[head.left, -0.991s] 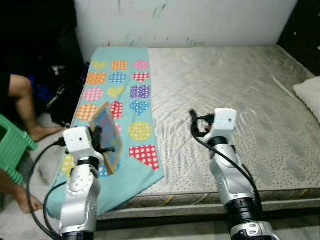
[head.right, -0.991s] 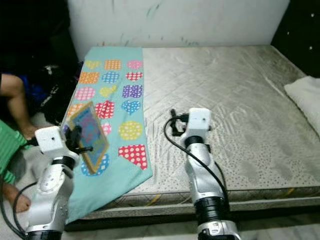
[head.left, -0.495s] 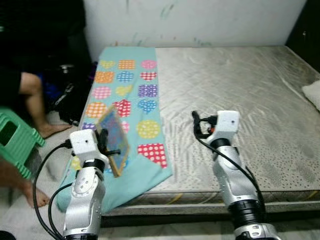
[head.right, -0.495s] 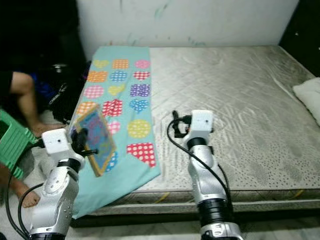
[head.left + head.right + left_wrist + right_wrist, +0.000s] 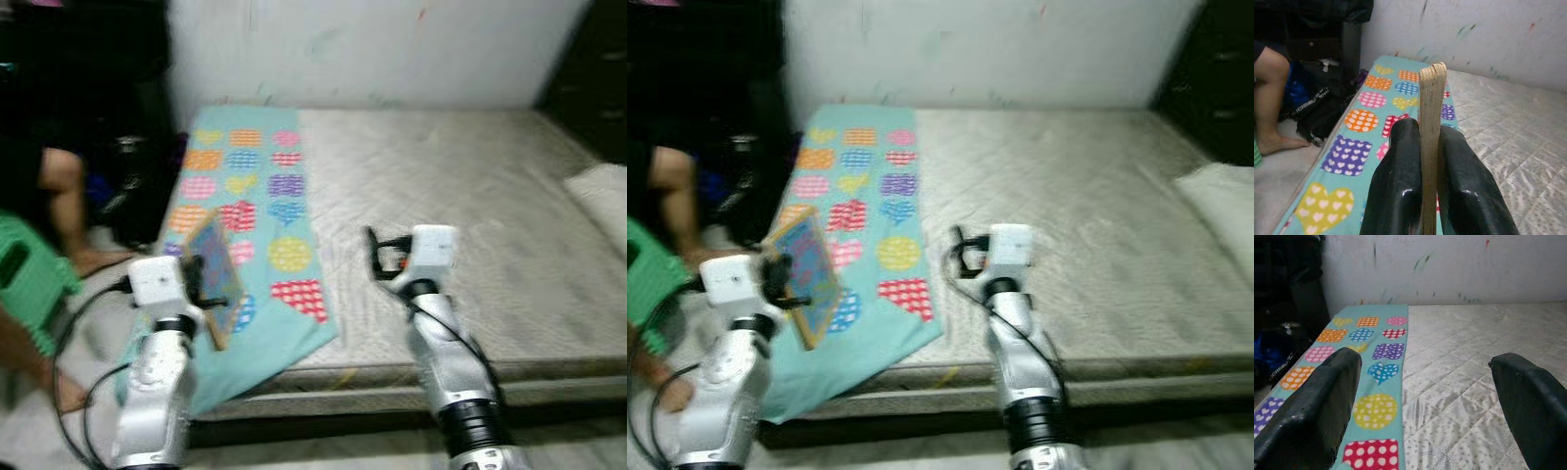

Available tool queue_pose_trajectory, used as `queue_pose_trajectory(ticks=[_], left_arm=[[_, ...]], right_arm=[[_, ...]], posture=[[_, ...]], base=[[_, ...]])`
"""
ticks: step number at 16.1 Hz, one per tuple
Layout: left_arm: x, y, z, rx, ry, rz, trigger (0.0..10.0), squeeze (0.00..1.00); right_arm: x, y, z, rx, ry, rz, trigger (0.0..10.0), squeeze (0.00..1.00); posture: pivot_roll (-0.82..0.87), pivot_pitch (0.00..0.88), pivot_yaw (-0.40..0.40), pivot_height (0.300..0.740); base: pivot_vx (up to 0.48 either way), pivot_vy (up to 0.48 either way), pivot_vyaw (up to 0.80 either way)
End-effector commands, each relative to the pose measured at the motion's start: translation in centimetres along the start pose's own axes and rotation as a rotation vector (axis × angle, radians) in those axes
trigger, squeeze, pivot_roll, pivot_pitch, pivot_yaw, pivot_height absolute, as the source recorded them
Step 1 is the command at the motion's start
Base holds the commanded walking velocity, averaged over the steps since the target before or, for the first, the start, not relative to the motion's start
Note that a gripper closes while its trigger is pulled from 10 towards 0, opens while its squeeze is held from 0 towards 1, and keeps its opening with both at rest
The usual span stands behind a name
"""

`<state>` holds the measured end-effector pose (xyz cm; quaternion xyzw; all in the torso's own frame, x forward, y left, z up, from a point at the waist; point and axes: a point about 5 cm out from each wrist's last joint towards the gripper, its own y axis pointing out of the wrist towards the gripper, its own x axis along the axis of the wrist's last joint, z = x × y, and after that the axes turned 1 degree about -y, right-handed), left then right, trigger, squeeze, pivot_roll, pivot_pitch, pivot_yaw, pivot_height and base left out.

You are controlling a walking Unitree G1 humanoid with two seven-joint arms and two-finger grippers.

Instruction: Clean up the room

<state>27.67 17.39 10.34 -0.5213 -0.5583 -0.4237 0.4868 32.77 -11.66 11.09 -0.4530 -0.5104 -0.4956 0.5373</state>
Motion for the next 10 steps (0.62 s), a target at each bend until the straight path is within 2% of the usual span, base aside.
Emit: queue_pose_trajectory(ticks=[1, 3, 6, 8, 10], left_arm=[[0.93, 0.17, -0.77, -0.025, -0.013, -0.041, 10.0, 0.0], [0.93, 0.16, -0.8, -0.025, -0.014, -0.041, 10.0, 0.0], [0.94, 0.15, -0.81, -0.023, -0.027, -0.046, 10.0, 0.0], [1.26, -0.05, -1.04, -0.071, -0.017, -0.073, 10.0, 0.0], [1.27, -0.13, -1.17, -0.085, -0.021, -0.078, 10.0, 0.0]], right_arm=[[0.5, 0.21, -0.51, -0.008, -0.022, -0.019, 10.0, 0.0], [0.5, 0.21, -0.41, -0.003, -0.028, -0.02, 10.0, 0.0], [0.35, 0.12, -0.25, 0.004, -0.027, -0.018, 10.0, 0.0], [0.31, 0.06, -0.23, 0.008, -0.029, -0.017, 10.0, 0.0], [0.26, 0.05, -0.22, 0.011, -0.031, -0.016, 10.0, 0.0]], posture=[[-0.07, 0.0, -0.014, 0.74], [-0.07, 0.0, -0.015, 0.74], [-0.07, 0.0, -0.015, 0.74], [-0.07, 0.0, -0.016, 0.74], [-0.07, 0.0, -0.016, 0.74]], base=[[0.0, -0.274, 0.0], [0.0, -0.276, 0.0], [0.0, 0.0, 0.0], [0.0, 0.0, 0.0], [0.272, 0.0, 0.0]])
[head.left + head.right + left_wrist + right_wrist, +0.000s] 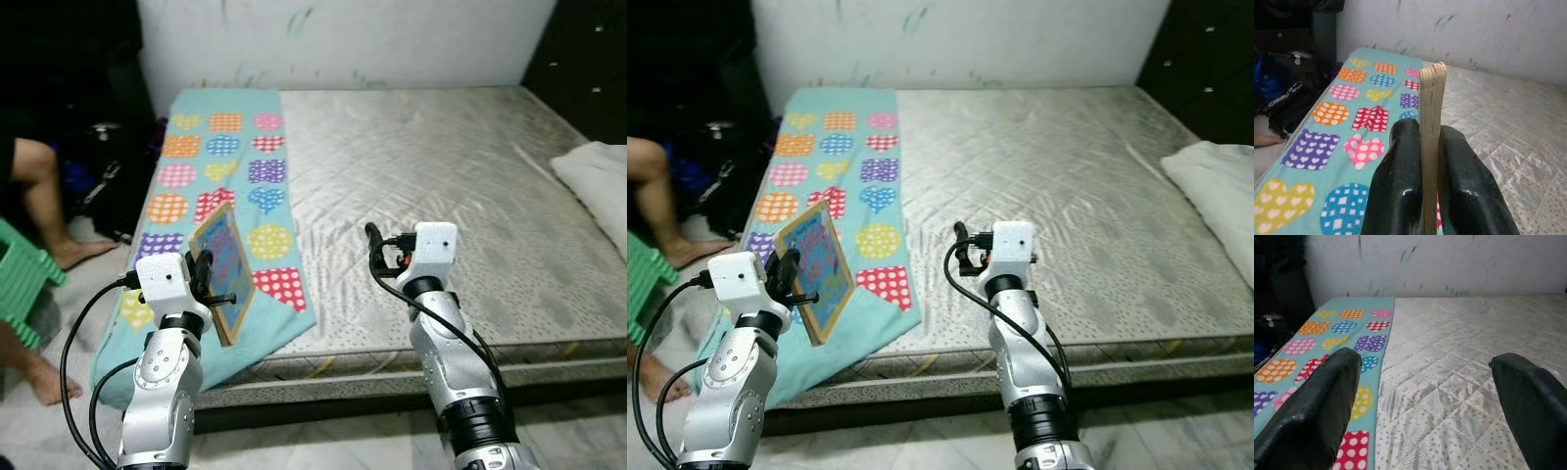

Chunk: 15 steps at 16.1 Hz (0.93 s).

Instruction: Clean up the room

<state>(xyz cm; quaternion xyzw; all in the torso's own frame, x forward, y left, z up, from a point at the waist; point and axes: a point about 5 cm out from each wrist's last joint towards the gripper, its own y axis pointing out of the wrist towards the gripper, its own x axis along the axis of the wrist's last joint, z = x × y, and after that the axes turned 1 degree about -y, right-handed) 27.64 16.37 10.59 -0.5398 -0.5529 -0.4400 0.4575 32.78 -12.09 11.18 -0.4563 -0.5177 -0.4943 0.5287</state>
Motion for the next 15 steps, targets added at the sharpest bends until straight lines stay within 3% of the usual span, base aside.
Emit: queue_pose_trajectory(ticks=[1, 10, 15], left_arm=[[1.27, 0.03, -0.26, -0.024, 0.008, -0.067, 10.0, 0.0], [1.2, 0.05, -0.31, -0.025, 0.004, -0.063, 10.0, 0.0], [0.63, -0.24, 0.07, 0.014, 0.033, -0.033, 10.0, 0.0]], right_arm=[[0.1, 0.08, 0.28, 0.016, -0.009, -0.005, 10.0, 0.0], [0.04, 0.13, 0.44, 0.029, -0.013, -0.005, 10.0, 0.0], [-0.2, -0.49, -0.11, 0.08, -0.077, -0.01, 10.0, 0.0]], posture=[[-0.07, 0.0, -0.016, 0.74], [-0.06, 0.0, -0.02, 0.74], [-0.06, 0.0, -0.02, 0.74]], base=[[0.48, 0.0, 0.0], [0.464, 0.0, 0.0], [0.0, 0.0, 0.0]])
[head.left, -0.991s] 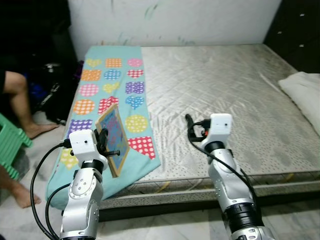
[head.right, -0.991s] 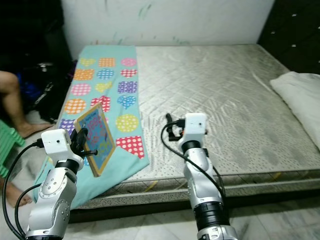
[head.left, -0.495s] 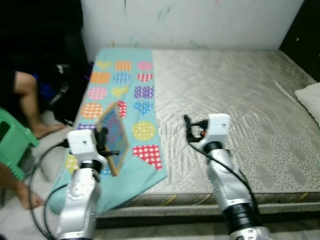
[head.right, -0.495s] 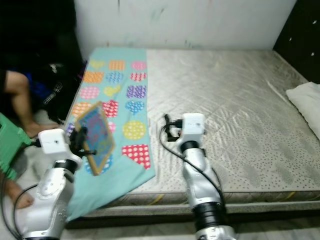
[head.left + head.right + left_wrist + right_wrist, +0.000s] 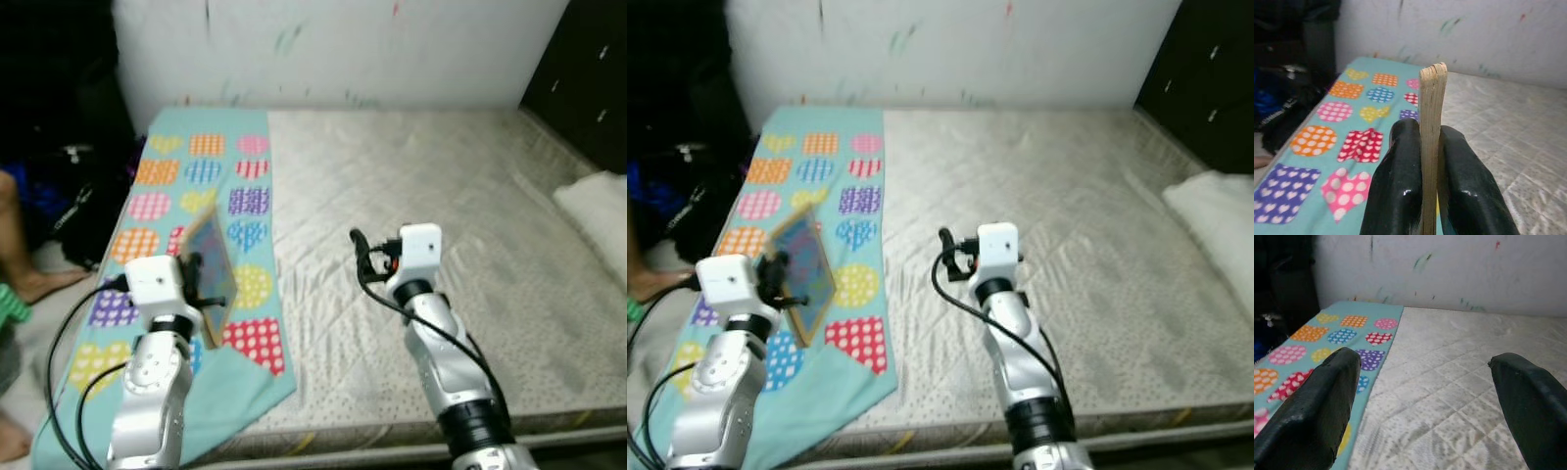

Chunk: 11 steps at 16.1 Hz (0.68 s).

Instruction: Clean up the room

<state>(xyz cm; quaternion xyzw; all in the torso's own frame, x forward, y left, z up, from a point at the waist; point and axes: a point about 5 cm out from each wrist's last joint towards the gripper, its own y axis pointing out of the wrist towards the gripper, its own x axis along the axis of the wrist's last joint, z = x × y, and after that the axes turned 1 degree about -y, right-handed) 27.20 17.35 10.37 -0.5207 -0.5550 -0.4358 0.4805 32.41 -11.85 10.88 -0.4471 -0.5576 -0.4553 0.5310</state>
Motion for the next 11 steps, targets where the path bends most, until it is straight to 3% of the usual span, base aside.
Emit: queue_pose_trajectory(ticks=[1, 5, 11], left_arm=[[0.63, 0.04, -0.96, -0.035, -0.004, -0.033, 10.0, 0.0], [0.52, -0.05, -1.09, -0.038, -0.01, -0.027, 10.0, 0.0], [0.46, -0.12, -1.16, -0.032, -0.01, -0.024, 10.0, 0.0]], right_arm=[[0.03, -0.41, -0.59, -0.011, -0.01, -0.01, 10.0, 0.0], [-0.13, -0.66, -0.63, -0.006, -0.006, -0.005, 10.0, 0.0], [-0.1, -0.62, -0.23, 0.005, 0.006, -0.001, 10.0, 0.0]], posture=[[-0.06, 0.0, -0.02, 0.74], [-0.06, 0.0, -0.019, 0.74], [-0.06, 0.0, -0.022, 0.74]], base=[[0.0, 0.0, 0.51], [0.0, -0.293, 0.8], [0.0, -0.48, 0.0]])
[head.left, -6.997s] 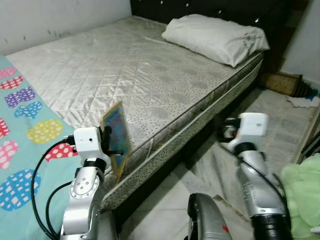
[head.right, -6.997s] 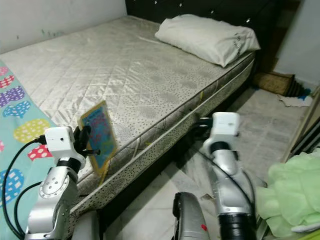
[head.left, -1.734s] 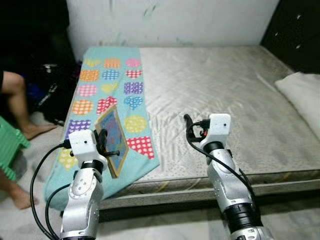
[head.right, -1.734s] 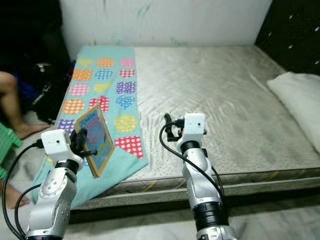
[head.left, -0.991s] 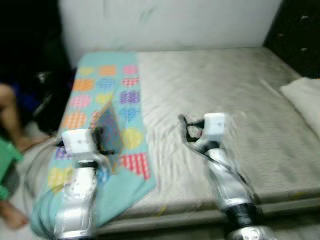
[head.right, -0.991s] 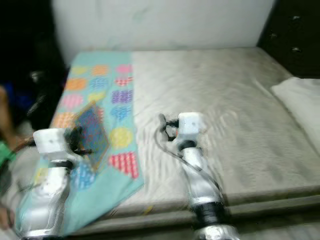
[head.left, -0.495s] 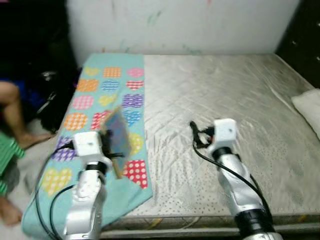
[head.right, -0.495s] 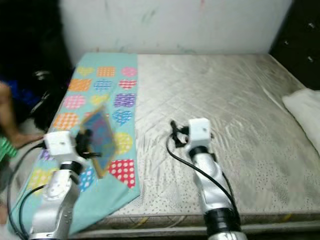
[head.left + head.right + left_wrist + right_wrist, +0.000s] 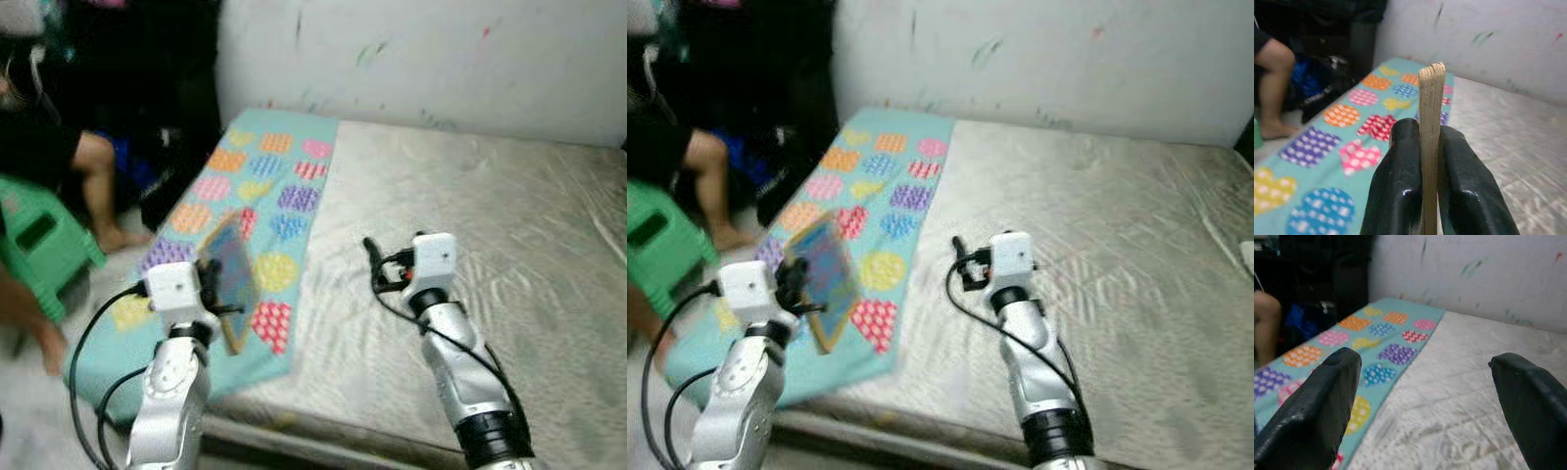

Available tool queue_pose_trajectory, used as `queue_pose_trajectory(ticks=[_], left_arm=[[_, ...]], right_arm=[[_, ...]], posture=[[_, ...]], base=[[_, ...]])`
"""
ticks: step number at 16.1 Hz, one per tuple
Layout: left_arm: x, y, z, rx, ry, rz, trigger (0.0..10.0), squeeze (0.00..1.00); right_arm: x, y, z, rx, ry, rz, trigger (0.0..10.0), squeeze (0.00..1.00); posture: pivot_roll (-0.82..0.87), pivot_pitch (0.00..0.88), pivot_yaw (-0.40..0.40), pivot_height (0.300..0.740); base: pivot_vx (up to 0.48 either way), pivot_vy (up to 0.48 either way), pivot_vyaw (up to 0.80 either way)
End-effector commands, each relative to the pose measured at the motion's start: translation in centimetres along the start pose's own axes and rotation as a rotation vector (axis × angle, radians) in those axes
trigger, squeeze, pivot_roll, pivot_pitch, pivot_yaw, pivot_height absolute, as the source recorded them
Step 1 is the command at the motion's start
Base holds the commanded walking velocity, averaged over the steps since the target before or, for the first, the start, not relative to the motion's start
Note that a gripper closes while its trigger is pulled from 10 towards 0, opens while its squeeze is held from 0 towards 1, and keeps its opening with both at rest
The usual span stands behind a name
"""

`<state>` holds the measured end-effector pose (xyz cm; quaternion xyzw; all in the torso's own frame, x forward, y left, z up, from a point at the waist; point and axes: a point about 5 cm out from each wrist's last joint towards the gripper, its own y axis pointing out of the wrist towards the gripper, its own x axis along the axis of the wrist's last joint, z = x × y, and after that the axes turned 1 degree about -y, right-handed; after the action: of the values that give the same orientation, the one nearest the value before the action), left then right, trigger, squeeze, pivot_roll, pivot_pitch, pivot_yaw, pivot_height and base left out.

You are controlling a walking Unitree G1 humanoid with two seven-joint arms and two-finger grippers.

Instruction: Clean up the room

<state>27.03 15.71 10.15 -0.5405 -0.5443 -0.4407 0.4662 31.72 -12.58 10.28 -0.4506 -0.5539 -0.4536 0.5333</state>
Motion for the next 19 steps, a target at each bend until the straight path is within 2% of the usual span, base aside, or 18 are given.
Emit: queue_pose_trajectory(ticks=[1, 4, 5, 9, 11, 19], left_arm=[[0.93, 0.15, 0.39, 0.016, 0.008, -0.039, 10.0, 0.0], [0.92, 0.19, 0.27, 0.015, 0.005, -0.039, 10.0, 0.0], [0.9, 0.2, 0.22, 0.014, 0.004, -0.039, 10.0, 0.0], [0.86, 0.21, 0.17, 0.013, 0.006, -0.036, 10.0, 0.0], [0.87, 0.19, 0.13, 0.015, 0.004, -0.037, 10.0, 0.0], [0.85, 0.24, -0.05, 0.01, 0.006, -0.034, 10.0, 0.0]], right_arm=[[0.52, 0.25, 0.39, 0.009, 0.005, -0.014, 10.0, 0.0], [0.58, 0.29, 0.43, 0.007, 0.01, -0.016, 10.0, 0.0], [0.53, 0.27, 0.4, -0.002, 0.041, -0.016, 10.0, 0.0], [0.43, 0.35, 0.3, -0.014, 0.046, 0.002, 10.0, 0.0], [0.5, 0.38, 0.25, -0.018, 0.046, -0.002, 10.0, 0.0], [0.57, 0.39, 0.24, -0.018, 0.044, -0.008, 10.0, 0.0]], posture=[[-0.06, 0.0, -0.023, 0.74], [-0.06, 0.0, -0.024, 0.74], [-0.06, 0.0, -0.024, 0.74], [-0.07, 0.0, -0.024, 0.74], [-0.07, 0.0, -0.024, 0.74], [-0.07, 0.0, -0.022, 0.74]], base=[[0.0, -0.48, 0.0], [0.0, -0.48, 0.0], [0.0, -0.48, 0.0], [0.0, -0.392, 0.0], [0.0, -0.369, -0.73], [0.0, -0.355, 0.0]])
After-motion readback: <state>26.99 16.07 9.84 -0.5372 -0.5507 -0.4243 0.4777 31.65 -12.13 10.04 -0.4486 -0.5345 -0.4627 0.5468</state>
